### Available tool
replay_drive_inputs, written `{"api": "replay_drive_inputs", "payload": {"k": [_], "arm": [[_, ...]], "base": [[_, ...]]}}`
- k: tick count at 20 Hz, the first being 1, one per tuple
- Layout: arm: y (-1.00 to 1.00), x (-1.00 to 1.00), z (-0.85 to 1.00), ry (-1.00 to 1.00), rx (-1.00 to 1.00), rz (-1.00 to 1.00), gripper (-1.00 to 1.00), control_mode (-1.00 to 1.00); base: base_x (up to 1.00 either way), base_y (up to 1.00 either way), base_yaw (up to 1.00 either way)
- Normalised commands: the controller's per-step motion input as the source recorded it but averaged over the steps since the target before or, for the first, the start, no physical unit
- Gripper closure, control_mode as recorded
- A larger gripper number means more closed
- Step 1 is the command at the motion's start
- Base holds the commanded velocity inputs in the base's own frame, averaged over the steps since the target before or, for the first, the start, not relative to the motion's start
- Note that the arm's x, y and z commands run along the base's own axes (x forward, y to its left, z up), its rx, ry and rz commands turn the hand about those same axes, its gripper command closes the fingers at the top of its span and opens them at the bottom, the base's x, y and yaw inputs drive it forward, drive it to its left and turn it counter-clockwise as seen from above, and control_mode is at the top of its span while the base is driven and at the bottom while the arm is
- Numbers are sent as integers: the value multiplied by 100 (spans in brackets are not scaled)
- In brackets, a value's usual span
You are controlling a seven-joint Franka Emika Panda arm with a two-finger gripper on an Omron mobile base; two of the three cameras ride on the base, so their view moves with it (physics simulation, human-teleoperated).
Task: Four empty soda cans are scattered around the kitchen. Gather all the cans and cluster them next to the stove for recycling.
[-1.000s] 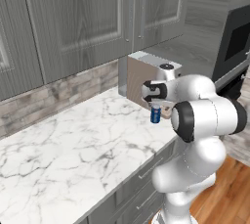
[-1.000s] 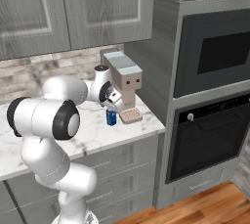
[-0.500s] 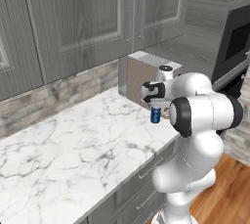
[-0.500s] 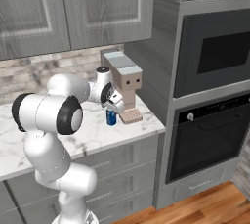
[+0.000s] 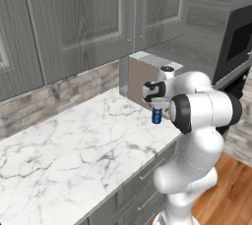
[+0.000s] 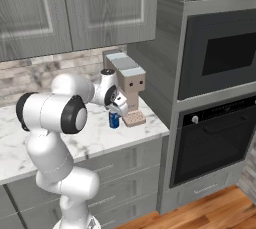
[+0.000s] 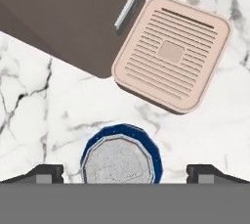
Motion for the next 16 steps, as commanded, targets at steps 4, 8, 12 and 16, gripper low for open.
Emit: {"api": "replay_drive_inputs", "payload": {"k": [4,8,12,16], "arm": [[0,7,-11,0,1,-2,-100,-100],[0,4,-8,0,1,-3,-100,-100],[0,0,-10,3,2,-3,-100,-100],[0,0,-12,4,2,-4,-100,-100]], "base": [[0,0,0],[0,0,0],[0,0,0],[0,0,0]]}}
